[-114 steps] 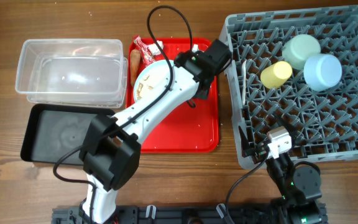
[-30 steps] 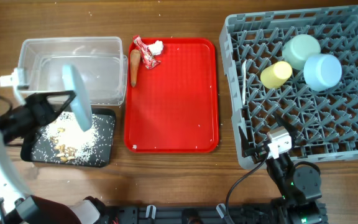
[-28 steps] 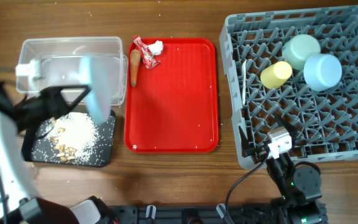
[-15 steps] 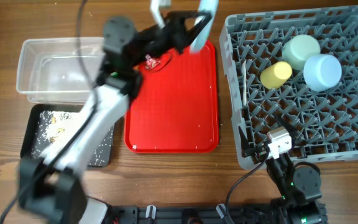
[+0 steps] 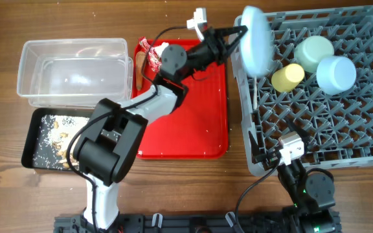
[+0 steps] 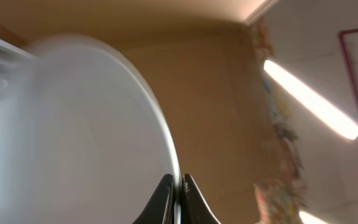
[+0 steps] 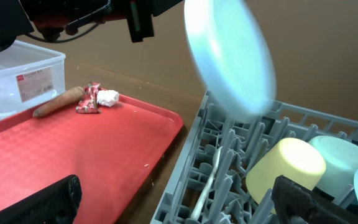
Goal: Sort waste into correct bins and load items into the dishwasher rack
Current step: 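Carry the empty plate to the rack and stand it upright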
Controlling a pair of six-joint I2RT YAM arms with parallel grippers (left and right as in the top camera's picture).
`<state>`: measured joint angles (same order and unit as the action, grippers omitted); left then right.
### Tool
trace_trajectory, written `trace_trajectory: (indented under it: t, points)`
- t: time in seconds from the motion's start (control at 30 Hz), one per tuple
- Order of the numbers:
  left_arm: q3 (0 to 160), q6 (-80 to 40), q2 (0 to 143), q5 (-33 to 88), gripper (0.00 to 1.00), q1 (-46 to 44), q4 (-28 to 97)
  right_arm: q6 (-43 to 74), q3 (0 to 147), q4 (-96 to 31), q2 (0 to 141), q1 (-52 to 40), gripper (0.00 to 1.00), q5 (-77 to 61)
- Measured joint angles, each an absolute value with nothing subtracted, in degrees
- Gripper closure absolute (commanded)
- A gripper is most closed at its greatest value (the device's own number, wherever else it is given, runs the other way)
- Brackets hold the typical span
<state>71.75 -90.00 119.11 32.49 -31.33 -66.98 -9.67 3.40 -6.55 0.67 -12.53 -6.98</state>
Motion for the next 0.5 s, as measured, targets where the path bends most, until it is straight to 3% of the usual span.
trace_trajectory:
  t: [0.07,0.27,0.5]
  points:
    - [71.75,-91.53,119.11,31.86,0.96,-33.04,-67.46,-9.67,3.40,-6.55,0.67,-12.53,0.01,-6.98]
    - [71.94,-93.21,119.17,28.27,0.96,-34.79,-50.59,-9.67,3.40,-6.55,0.67,-12.53,0.00,-6.98]
    - [71.92,-89.36,119.22,26.85,0.96,-34.48,-55.20,-9.67,3.40,-6.55,0.67,-12.53,0.00,-7.01]
